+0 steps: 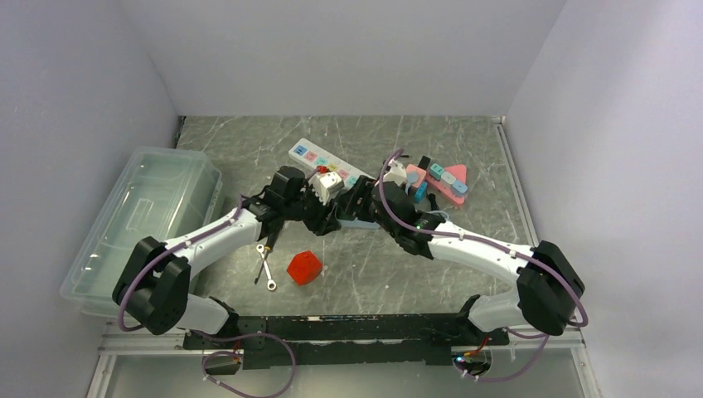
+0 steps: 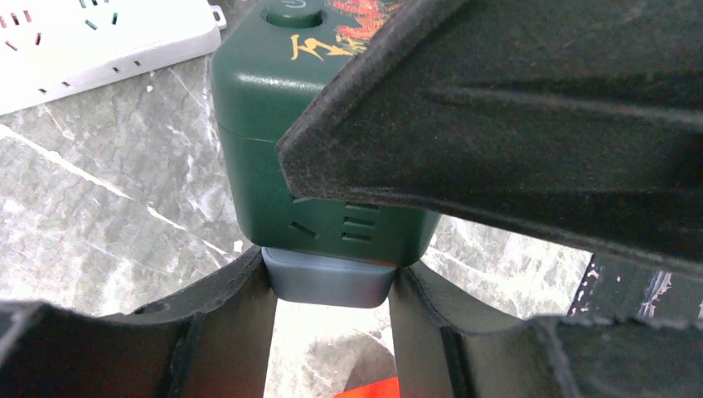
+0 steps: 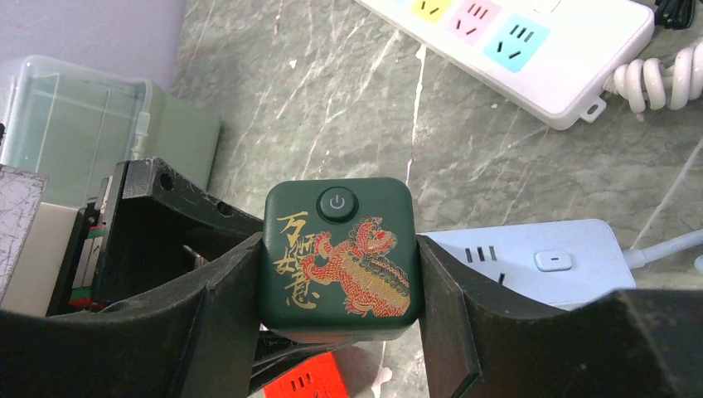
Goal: Pull the plug off the socket
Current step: Remove the plug from the socket.
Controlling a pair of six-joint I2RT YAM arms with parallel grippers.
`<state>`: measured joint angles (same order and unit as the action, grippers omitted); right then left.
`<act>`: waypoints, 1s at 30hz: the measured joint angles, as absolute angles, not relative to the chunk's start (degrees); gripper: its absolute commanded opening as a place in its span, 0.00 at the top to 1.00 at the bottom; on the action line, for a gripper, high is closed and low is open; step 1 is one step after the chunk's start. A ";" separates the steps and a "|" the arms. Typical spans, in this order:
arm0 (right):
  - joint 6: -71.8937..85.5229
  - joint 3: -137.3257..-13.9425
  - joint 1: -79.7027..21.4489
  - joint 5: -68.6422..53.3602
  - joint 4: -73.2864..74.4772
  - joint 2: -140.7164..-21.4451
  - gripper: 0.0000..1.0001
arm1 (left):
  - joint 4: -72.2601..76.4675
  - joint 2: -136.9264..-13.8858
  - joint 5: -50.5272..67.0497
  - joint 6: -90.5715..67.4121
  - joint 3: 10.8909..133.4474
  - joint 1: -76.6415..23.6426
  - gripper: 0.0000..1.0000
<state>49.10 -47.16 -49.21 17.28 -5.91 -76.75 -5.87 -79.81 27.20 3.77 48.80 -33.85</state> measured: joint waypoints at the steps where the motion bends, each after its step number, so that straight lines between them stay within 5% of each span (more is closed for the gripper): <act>1: 49.10 -47.16 -49.17 17.37 -5.89 -76.75 1.00 | -5.85 -79.81 27.20 3.81 48.80 -33.85 1.00; 12: 52.07 -46.19 -42.24 6.17 -6.46 -75.77 1.00 | -3.27 -79.88 26.92 3.92 48.90 -34.11 1.00; 23: 50.30 -46.00 -51.24 20.71 -5.39 -75.77 1.00 | -7.57 -80.14 27.22 4.14 49.21 -34.35 1.00; 30: 52.27 -45.28 -45.47 12.10 -6.42 -75.75 1.00 | -5.87 -80.55 26.74 4.89 49.30 -34.39 1.00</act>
<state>52.27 -45.28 -45.47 12.10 -6.42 -75.75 -5.87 -80.55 26.74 4.89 49.30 -34.39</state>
